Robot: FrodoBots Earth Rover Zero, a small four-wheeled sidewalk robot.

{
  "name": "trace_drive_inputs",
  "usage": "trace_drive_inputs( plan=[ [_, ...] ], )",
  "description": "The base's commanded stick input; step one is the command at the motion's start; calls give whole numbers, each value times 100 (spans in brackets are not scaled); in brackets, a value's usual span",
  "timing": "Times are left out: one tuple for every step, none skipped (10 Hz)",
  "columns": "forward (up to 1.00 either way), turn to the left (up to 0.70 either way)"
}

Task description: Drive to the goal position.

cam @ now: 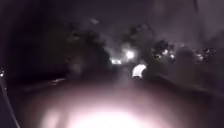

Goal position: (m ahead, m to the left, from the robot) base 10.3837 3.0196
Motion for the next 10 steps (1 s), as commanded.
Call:
trace_drive_inputs(
  plan=[
    [50, 4],
    [50, 0],
    [50, 0],
    [50, 0],
    [50, 0],
    [50, 0],
    [41, 0],
    [0, 0],
    [0, 0],
    [0, 0]
  ],
)
